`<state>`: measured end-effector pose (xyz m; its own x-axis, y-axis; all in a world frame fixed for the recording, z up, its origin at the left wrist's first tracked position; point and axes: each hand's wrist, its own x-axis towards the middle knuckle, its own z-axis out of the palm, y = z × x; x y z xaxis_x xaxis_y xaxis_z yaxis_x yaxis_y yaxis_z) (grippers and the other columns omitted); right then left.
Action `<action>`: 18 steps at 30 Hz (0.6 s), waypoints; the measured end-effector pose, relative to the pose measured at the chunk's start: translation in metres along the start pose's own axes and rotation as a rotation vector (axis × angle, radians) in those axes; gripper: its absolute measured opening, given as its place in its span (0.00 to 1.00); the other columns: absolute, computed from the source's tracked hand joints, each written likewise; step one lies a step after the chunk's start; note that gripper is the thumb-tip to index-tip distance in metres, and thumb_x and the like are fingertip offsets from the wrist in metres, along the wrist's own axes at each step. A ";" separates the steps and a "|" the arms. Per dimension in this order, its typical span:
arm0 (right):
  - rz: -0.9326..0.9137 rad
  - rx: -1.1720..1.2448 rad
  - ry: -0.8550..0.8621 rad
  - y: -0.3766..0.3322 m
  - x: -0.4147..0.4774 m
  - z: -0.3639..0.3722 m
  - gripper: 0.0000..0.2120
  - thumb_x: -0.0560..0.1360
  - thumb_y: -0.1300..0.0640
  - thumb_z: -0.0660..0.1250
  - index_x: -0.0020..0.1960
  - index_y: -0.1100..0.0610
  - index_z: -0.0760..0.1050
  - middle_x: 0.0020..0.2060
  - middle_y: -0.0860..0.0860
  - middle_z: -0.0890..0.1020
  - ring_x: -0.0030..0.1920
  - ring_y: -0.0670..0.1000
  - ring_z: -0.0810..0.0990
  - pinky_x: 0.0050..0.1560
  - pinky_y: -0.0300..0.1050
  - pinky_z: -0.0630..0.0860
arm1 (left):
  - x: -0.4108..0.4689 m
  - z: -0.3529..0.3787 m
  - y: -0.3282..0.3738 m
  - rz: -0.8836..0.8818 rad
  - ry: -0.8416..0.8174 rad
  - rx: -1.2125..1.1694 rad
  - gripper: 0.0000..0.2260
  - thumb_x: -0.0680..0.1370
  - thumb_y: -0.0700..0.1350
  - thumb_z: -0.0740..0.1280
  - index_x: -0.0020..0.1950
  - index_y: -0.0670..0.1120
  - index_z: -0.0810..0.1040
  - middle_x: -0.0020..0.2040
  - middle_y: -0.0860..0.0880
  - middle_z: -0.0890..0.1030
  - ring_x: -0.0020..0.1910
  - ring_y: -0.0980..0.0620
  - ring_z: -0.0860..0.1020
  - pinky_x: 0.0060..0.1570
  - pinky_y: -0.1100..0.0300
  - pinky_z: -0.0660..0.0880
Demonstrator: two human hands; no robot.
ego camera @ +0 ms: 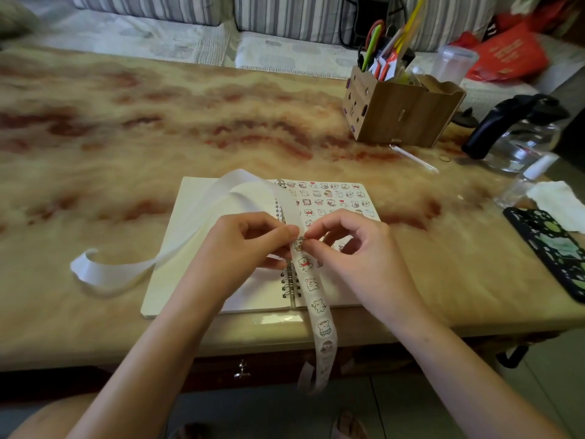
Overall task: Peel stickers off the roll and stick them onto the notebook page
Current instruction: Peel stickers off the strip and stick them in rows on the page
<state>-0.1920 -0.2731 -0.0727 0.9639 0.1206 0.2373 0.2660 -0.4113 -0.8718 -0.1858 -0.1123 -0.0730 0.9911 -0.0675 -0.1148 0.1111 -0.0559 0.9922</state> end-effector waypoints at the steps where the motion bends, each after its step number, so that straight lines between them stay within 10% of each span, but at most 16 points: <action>1: 0.000 -0.002 0.004 0.000 0.000 0.000 0.05 0.69 0.61 0.75 0.40 0.53 0.81 0.38 0.44 0.82 0.38 0.43 0.77 0.35 0.30 0.68 | 0.000 0.000 0.000 -0.002 0.001 0.002 0.05 0.73 0.41 0.70 0.38 0.41 0.82 0.36 0.43 0.85 0.35 0.52 0.83 0.38 0.61 0.81; 18: 0.247 0.187 -0.169 -0.002 0.010 -0.028 0.03 0.69 0.60 0.73 0.42 0.56 0.81 0.32 0.45 0.82 0.33 0.43 0.75 0.31 0.33 0.70 | 0.002 -0.002 -0.003 -0.067 0.076 -0.004 0.06 0.75 0.40 0.70 0.40 0.38 0.81 0.34 0.43 0.84 0.32 0.53 0.82 0.37 0.58 0.82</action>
<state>-0.1826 -0.2963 -0.0566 0.9800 0.1920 -0.0516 0.0034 -0.2757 -0.9612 -0.1839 -0.1106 -0.0762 0.9840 0.0125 -0.1775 0.1779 -0.0539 0.9826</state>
